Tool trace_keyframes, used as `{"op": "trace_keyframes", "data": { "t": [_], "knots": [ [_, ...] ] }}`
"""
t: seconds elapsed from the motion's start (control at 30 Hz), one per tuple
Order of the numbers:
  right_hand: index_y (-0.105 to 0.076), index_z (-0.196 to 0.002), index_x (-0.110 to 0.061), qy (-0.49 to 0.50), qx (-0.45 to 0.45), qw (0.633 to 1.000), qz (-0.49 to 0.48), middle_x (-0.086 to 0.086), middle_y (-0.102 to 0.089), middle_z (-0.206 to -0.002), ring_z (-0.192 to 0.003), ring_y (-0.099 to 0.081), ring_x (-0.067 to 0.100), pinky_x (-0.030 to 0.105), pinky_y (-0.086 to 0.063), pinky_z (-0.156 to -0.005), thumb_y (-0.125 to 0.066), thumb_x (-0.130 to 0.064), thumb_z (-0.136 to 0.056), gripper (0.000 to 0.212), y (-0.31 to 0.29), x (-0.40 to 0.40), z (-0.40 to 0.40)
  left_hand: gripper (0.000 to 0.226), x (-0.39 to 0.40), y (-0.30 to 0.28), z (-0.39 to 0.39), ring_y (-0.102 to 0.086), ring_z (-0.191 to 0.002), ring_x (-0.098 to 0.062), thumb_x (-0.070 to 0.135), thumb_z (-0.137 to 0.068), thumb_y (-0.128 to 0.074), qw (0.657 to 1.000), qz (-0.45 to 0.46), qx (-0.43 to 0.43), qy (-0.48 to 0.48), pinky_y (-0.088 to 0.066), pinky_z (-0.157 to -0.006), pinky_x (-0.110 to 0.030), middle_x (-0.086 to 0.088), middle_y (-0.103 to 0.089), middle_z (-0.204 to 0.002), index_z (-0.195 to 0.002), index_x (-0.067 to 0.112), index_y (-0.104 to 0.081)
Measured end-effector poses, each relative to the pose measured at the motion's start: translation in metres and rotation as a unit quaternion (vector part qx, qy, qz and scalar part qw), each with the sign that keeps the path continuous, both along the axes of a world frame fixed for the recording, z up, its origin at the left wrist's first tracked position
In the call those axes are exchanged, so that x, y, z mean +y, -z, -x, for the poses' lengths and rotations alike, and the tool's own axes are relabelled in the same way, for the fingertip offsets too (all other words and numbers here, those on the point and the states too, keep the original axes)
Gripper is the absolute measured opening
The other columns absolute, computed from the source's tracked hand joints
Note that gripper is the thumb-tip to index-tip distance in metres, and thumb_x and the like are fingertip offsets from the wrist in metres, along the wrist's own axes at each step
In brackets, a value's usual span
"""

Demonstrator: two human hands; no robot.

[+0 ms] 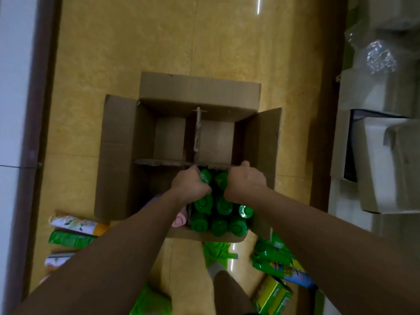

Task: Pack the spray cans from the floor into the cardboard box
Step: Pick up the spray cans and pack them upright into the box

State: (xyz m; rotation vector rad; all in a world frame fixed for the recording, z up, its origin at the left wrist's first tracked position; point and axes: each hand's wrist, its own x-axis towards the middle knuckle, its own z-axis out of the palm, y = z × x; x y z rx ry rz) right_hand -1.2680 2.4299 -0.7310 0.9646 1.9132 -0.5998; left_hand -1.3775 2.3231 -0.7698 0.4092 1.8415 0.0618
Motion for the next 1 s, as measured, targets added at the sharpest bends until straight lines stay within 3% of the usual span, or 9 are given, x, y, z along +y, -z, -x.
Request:
{"op": "trace_keyframes", "data": {
  "t": [0.07, 0.2, 0.33, 0.43, 0.53, 0.73, 0.9, 1.0],
  "knots": [
    [-0.061, -0.110, -0.012, 0.016, 0.010, 1.000, 0.000, 0.011, -0.047, -0.114, -0.091, -0.055, 0.027, 0.037, -0.052, -0.071, -0.071, -0.037, -0.084, 0.038, 0.021, -0.003, 0.005, 0.064, 0.004, 0.015, -0.002, -0.060, -0.101, -0.022, 0.037, -0.079, -0.078, 0.999, -0.001, -0.006, -0.038, -0.055, -0.090, -0.041, -0.001, -0.057, -0.112, -0.132, 0.015, -0.051],
    [-0.056, -0.088, -0.014, 0.043, 0.047, 0.998, 0.020, 0.009, -0.062, -0.097, -0.079, -0.057, 0.024, 0.034, -0.049, -0.064, -0.074, -0.035, -0.083, 0.028, 0.060, -0.009, 0.004, 0.065, 0.006, 0.048, -0.007, -0.057, -0.113, -0.027, 0.041, -0.086, -0.072, 0.998, 0.001, -0.005, -0.063, -0.049, -0.092, -0.033, -0.009, -0.057, -0.129, -0.138, 0.010, -0.049],
    [-0.060, -0.102, -0.017, 0.000, 0.084, 0.996, -0.004, 0.009, -0.065, -0.104, -0.097, -0.061, 0.030, 0.034, -0.043, -0.067, -0.067, -0.032, -0.084, 0.025, 0.096, -0.028, -0.004, 0.064, 0.000, 0.079, -0.013, -0.052, -0.124, -0.029, 0.042, -0.090, -0.065, 0.998, 0.005, -0.013, -0.062, -0.045, -0.096, -0.030, -0.011, -0.050, -0.144, -0.142, 0.009, -0.047],
    [-0.055, -0.120, -0.018, -0.044, 0.078, 0.996, -0.015, 0.012, -0.059, -0.118, -0.111, -0.052, 0.035, 0.038, -0.039, -0.073, -0.063, -0.036, -0.085, 0.040, 0.117, -0.039, -0.009, 0.059, 0.001, 0.091, -0.018, -0.053, -0.123, -0.030, 0.044, -0.091, -0.060, 0.998, -0.013, 0.016, -0.059, -0.043, -0.096, -0.030, -0.012, -0.054, -0.139, -0.138, 0.009, -0.051],
    [-0.050, -0.126, -0.018, -0.029, 0.071, 0.997, -0.017, 0.014, -0.056, -0.126, -0.118, -0.048, 0.037, 0.043, -0.043, -0.083, -0.063, -0.040, -0.085, 0.049, 0.120, -0.037, -0.009, 0.065, 0.002, 0.094, -0.018, -0.050, -0.128, -0.031, 0.047, -0.091, -0.058, 0.998, -0.020, 0.022, -0.059, -0.043, -0.100, -0.032, -0.013, -0.052, -0.143, -0.143, 0.010, -0.046],
    [-0.039, -0.141, -0.020, -0.042, 0.064, 0.997, -0.024, 0.016, -0.044, -0.139, -0.130, -0.037, 0.039, 0.053, -0.035, -0.101, -0.068, -0.033, -0.084, 0.066, 0.089, -0.047, 0.001, 0.069, -0.025, 0.073, -0.001, -0.053, -0.124, -0.025, 0.052, -0.089, -0.064, 0.980, -0.065, -0.042, -0.181, -0.046, -0.102, -0.035, -0.006, -0.053, -0.143, -0.145, 0.017, -0.047],
    [-0.037, -0.144, -0.029, -0.082, 0.159, 0.982, -0.060, 0.014, -0.042, -0.142, -0.129, -0.037, 0.038, 0.052, -0.034, -0.102, -0.063, -0.040, -0.083, 0.068, 0.061, -0.084, 0.033, 0.052, -0.081, 0.046, 0.025, -0.053, -0.114, -0.009, 0.045, -0.092, -0.063, 0.960, -0.154, 0.073, -0.224, -0.043, -0.095, -0.026, 0.009, -0.059, -0.125, -0.137, 0.022, -0.056],
    [-0.032, -0.148, -0.034, -0.116, 0.197, 0.972, -0.047, 0.012, -0.039, -0.147, -0.131, -0.035, 0.037, 0.050, -0.033, -0.104, -0.064, -0.042, -0.081, 0.075, 0.058, -0.124, 0.058, 0.058, -0.133, 0.043, 0.037, -0.051, -0.127, -0.019, 0.045, -0.090, -0.063, 0.939, -0.192, 0.156, -0.240, -0.042, -0.108, -0.038, -0.001, -0.056, -0.139, -0.141, 0.021, -0.052]
  ]
}}
